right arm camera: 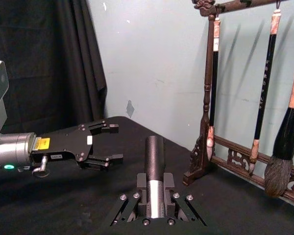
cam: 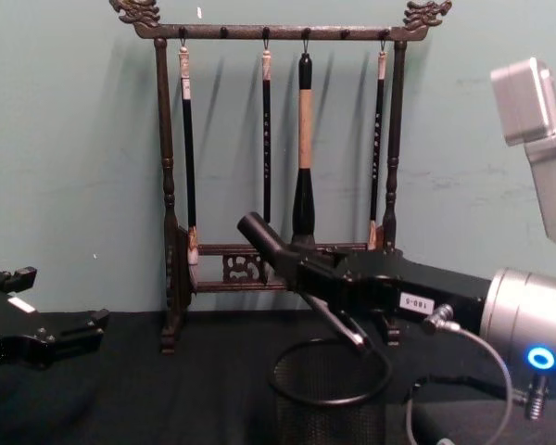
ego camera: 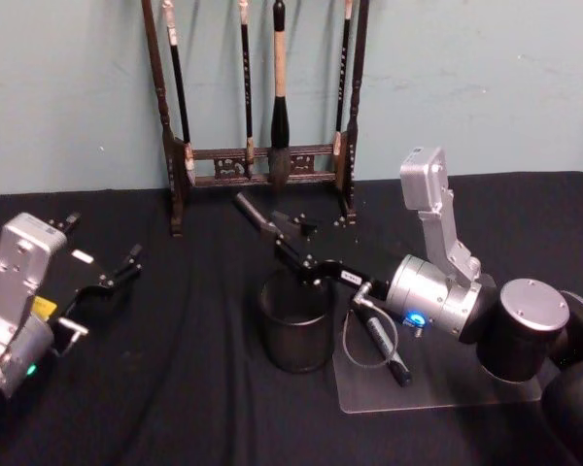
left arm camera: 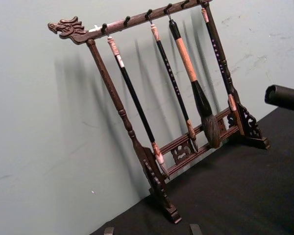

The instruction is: Pick up the water-based marker from the table and place it into the pen holder.

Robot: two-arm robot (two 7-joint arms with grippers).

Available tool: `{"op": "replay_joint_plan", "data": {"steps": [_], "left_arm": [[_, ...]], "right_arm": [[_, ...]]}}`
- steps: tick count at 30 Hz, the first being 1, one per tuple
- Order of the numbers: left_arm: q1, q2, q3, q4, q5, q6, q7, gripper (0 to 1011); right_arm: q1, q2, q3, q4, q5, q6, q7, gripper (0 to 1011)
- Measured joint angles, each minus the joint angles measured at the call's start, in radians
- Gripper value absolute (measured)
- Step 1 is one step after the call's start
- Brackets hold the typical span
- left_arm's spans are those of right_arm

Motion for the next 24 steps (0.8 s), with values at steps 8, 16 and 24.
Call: {"op": "replay_joint_plan", "data": {"steps": [8, 16, 24], "left_arm": [[0.0, 0.0, 0.0, 0.0, 0.0, 0.0, 0.0, 1001], [0.0, 0.0, 0.0, 0.0, 0.0, 0.0, 0.0, 1001], [0.0, 0.0, 0.0, 0.0, 0.0, 0.0, 0.0, 1001]], "right_arm": [[0.001, -0.003, -0.009, 0.018, -0.003, 0.004, -0.005, 204], [0.002, -0.003, -0.014, 0.022, -0.011, 0.004, -0.009, 204], [0.002, -0.003, -0.014, 0.022, -0.011, 0.004, -0.009, 204]]}}
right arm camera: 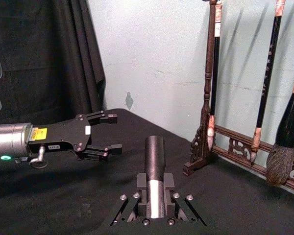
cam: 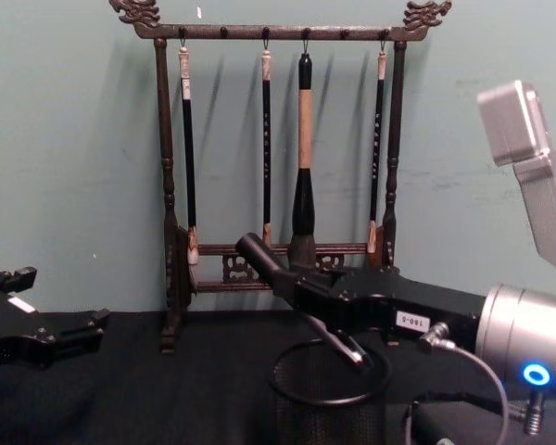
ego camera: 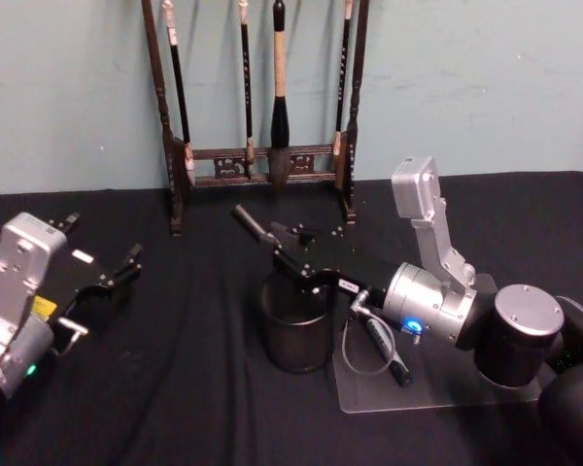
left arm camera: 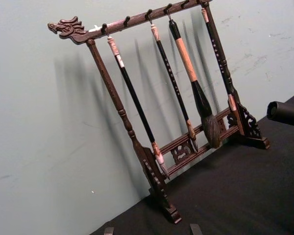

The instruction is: Pick up the water-based marker from the table and place it into the pen holder.

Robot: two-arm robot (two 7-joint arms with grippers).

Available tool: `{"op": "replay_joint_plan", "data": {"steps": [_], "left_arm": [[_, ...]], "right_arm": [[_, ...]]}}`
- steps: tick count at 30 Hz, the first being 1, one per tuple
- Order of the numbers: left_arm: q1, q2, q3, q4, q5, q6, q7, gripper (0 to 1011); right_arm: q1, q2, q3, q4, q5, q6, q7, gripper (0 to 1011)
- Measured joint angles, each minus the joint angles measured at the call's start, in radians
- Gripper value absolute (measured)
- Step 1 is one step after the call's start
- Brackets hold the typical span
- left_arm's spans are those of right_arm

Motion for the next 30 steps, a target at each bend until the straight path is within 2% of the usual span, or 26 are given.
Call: {"op": "replay_joint_plan", "data": {"steps": [4, 13, 14, 15, 19, 20, 21, 23, 27, 30], "left_arm": [[0.0, 0.0, 0.0, 0.0, 0.0, 0.0, 0.0, 1001], [0.0, 0.0, 0.0, 0.0, 0.0, 0.0, 0.0, 1001], [0.0, 0.0, 0.0, 0.0, 0.0, 0.0, 0.0, 1001], [0.0, 0.0, 0.0, 0.0, 0.0, 0.0, 0.0, 1001], [0.0, 0.0, 0.0, 0.0, 0.0, 0.0, 0.0, 1001], [0.0, 0.0, 0.0, 0.0, 0.0, 0.0, 0.0, 1001], [0.0, 0.0, 0.0, 0.0, 0.0, 0.0, 0.0, 1001], [0.0, 0.0, 0.0, 0.0, 0.0, 0.0, 0.0, 1001], [0.0, 0.0, 0.0, 0.0, 0.0, 0.0, 0.0, 1001], [0.0, 0.0, 0.0, 0.0, 0.0, 0.0, 0.0, 1001]], "right_arm": [[0.0, 0.0, 0.0, 0.0, 0.001, 0.0, 0.0, 227], [0.0, 0.0, 0.001, 0.0, 0.002, 0.001, 0.0, 530], [0.0, 0.0, 0.001, 0.0, 0.002, 0.001, 0.0, 530], [0.0, 0.0, 0.001, 0.0, 0.002, 0.001, 0.0, 590], [0.0, 0.0, 0.001, 0.0, 0.002, 0.001, 0.001, 683], [0.0, 0.0, 0.001, 0.0, 0.002, 0.001, 0.001, 748], [0.0, 0.0, 0.001, 0.0, 0.002, 0.001, 0.001, 748], [0.0, 0.0, 0.001, 0.0, 0.002, 0.001, 0.001, 840], [0.0, 0.0, 0.001, 0.0, 0.002, 0.001, 0.001, 908], [0.0, 0.0, 0.001, 0.0, 0.002, 0.001, 0.001, 1000]]}}
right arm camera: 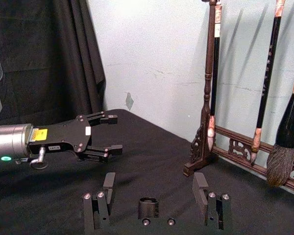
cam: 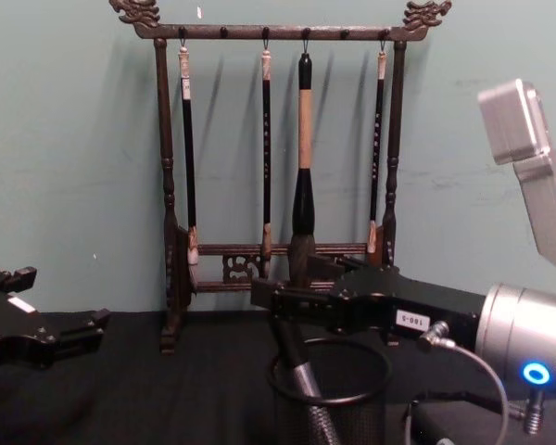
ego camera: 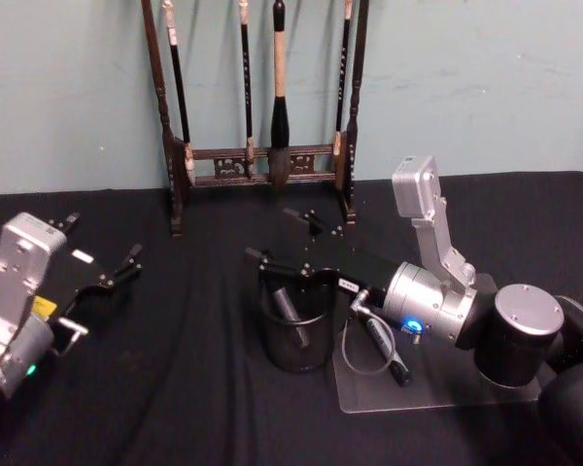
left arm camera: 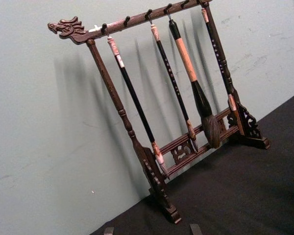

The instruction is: Pick up the water-based marker from the table and place it into the pen holder.

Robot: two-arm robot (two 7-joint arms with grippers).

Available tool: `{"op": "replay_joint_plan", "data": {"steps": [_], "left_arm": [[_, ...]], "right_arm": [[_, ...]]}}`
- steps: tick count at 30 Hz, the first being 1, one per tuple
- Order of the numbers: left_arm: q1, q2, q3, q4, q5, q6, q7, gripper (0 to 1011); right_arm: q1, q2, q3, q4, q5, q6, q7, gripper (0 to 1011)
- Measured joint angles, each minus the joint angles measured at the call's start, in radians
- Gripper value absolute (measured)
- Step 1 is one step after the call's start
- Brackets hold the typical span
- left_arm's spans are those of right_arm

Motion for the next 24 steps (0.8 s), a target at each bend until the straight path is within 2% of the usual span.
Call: {"op": "replay_joint_plan", "data": {"steps": [7, 12, 24], "left_arm": [[0.0, 0.0, 0.0, 0.0, 0.0, 0.0, 0.0, 1001], [0.0, 0.0, 0.0, 0.0, 0.0, 0.0, 0.0, 1001], [0.0, 0.0, 0.0, 0.0, 0.0, 0.0, 0.0, 1001]], "right_arm": [[-0.007, 0.006, 0.007, -0.016, 0.009, 0.001, 0.0, 1002], [-0.02, 0.022, 0.02, -0.054, 0.015, 0.005, -0.011, 1002], [-0.1, 0.121, 0.09, -0.215, 0.024, 0.042, -0.087, 1002]]}}
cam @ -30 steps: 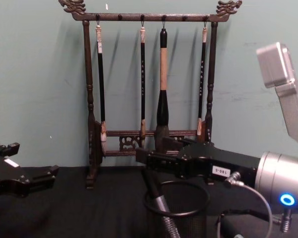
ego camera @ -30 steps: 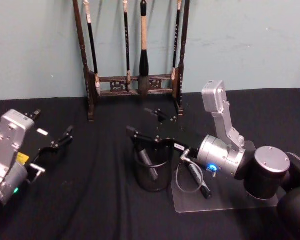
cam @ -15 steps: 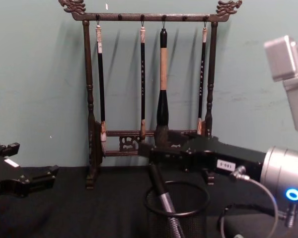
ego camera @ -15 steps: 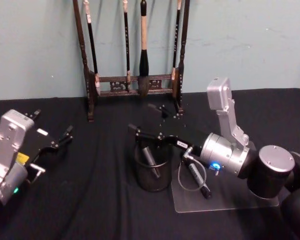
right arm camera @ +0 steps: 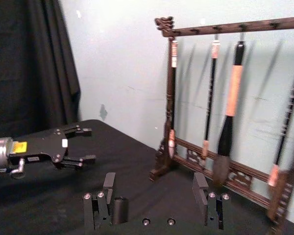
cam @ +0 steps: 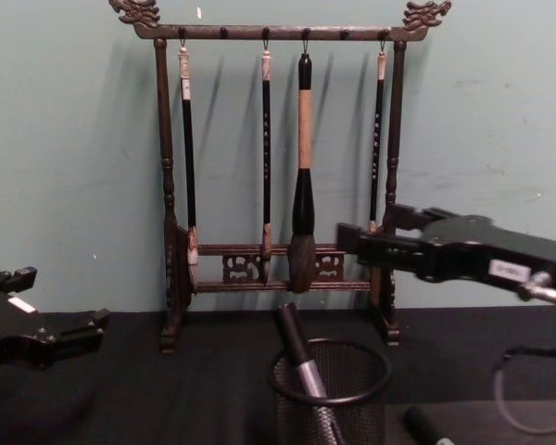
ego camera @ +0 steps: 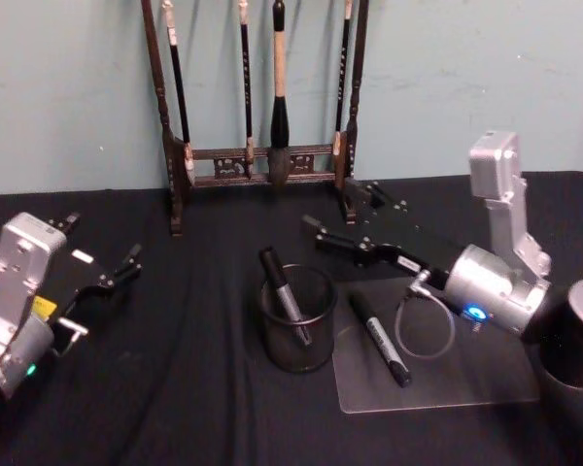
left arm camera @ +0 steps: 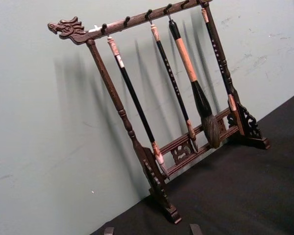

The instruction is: Pick up the water-based marker from the table and place it into the pen holder.

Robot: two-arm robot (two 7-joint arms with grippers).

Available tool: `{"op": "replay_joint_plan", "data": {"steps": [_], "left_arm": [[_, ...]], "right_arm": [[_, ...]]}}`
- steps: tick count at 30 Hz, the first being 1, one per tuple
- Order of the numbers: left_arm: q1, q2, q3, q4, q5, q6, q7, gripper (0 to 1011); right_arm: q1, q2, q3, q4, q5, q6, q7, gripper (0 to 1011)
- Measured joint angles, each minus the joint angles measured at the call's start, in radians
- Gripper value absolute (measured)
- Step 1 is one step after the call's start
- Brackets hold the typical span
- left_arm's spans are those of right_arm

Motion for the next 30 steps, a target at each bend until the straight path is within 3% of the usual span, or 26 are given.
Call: {"op": "replay_joint_plan", "data": {"steps": [8, 17, 21, 30], "left_arm": [[0.0, 0.0, 0.0, 0.0, 0.0, 0.0, 0.0, 1001], [0.0, 0.0, 0.0, 0.0, 0.0, 0.0, 0.0, 1001], [0.0, 0.0, 0.0, 0.0, 0.0, 0.0, 0.0, 1001], [0.0, 0.0, 0.0, 0.0, 0.0, 0.0, 0.0, 1001]], "right_arm": [[-0.078, 0.076, 0.053, -0.094, 0.008, 0.058, -0.054, 1002], [-0.121, 0.127, 0.07, -0.127, 0.023, 0.166, -0.08, 1002], [-0.12, 0.144, 0.057, -0.124, 0.026, 0.214, -0.074, 1002], [-0.073, 0.163, -0.016, -0.075, -0.006, 0.291, -0.038, 1002]]}}
